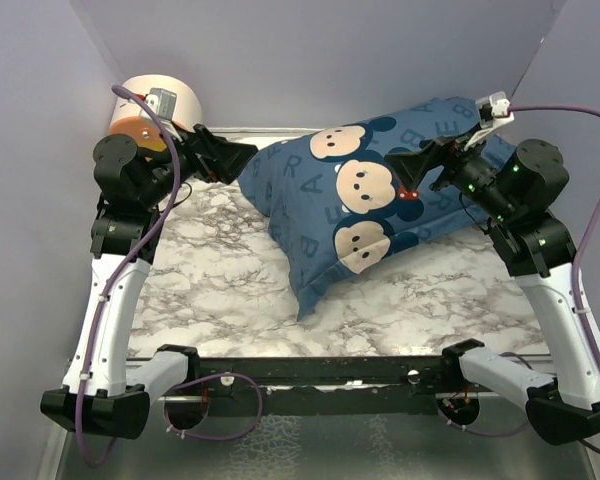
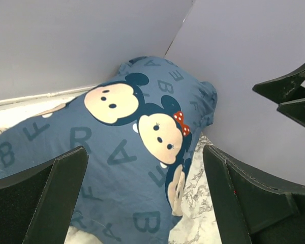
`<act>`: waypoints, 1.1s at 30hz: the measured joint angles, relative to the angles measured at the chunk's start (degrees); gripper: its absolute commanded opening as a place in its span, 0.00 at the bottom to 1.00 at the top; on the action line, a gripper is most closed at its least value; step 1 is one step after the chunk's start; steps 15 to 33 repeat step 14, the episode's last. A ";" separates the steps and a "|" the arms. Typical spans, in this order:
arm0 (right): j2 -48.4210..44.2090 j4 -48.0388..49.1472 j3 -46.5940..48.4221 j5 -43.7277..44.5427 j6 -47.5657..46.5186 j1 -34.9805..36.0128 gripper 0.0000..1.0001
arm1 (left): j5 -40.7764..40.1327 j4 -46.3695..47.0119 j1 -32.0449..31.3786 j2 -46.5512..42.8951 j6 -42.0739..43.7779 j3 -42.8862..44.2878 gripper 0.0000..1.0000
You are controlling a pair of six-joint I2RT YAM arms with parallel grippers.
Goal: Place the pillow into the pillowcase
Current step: Reset both arms
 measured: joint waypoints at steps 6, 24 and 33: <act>-2.25 0.74 -1.51 2.58 0.00 0.00 1.00 | 0.85 -0.48 0.00 0.57 -0.70 -0.70 0.99; -2.36 0.79 -3.39 3.87 0.00 0.00 1.00 | 1.70 -0.42 0.00 0.57 -1.05 -1.55 0.99; -2.36 0.79 -3.39 3.87 0.00 0.00 1.00 | 1.70 -0.42 0.00 0.57 -1.05 -1.55 0.99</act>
